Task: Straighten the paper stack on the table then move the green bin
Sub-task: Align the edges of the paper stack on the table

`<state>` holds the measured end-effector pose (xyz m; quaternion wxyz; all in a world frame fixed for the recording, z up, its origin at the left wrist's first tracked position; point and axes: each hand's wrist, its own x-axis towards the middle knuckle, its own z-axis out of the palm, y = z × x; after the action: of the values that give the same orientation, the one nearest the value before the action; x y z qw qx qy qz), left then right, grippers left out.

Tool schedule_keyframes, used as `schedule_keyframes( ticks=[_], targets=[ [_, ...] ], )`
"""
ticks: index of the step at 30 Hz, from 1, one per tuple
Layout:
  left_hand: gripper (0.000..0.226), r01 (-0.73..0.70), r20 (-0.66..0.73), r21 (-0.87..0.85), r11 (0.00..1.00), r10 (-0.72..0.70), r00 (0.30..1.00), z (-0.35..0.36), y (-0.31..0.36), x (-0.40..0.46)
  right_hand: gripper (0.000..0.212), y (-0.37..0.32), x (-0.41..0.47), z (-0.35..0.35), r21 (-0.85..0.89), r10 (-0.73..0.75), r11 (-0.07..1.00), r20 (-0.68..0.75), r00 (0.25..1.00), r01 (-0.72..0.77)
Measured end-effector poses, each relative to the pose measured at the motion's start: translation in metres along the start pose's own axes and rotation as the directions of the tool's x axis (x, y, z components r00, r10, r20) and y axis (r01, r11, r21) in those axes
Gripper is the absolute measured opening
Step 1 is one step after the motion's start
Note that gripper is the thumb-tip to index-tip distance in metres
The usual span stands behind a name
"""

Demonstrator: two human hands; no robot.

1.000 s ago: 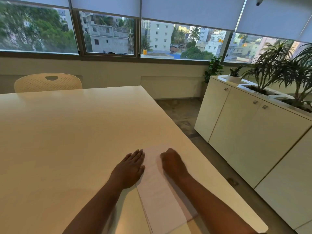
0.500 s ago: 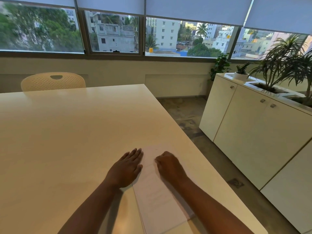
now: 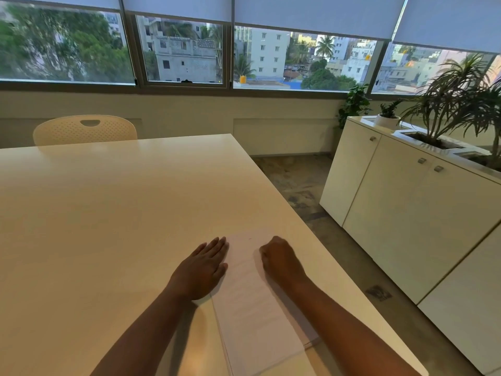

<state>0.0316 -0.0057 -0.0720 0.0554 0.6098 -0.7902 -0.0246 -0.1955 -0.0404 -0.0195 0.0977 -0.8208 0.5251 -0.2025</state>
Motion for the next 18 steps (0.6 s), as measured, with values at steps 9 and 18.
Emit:
schedule_keyframes(
  ticks=[9, 18],
  targets=[
    [0.060, -0.005, -0.004, -0.015, 1.000, 0.004, 1.000, -0.001, 0.001, -0.001, 0.028, -0.003, -0.006, 0.003, -0.025, 0.029, 0.999, -0.036, 0.999, -0.030],
    [0.059, -0.006, -0.016, -0.023, 1.000, 0.006, 1.000, -0.002, 0.001, -0.001, 0.029, -0.018, -0.009, 0.007, -0.011, -0.049, 0.999, -0.029, 0.998, 0.049]
  ],
)
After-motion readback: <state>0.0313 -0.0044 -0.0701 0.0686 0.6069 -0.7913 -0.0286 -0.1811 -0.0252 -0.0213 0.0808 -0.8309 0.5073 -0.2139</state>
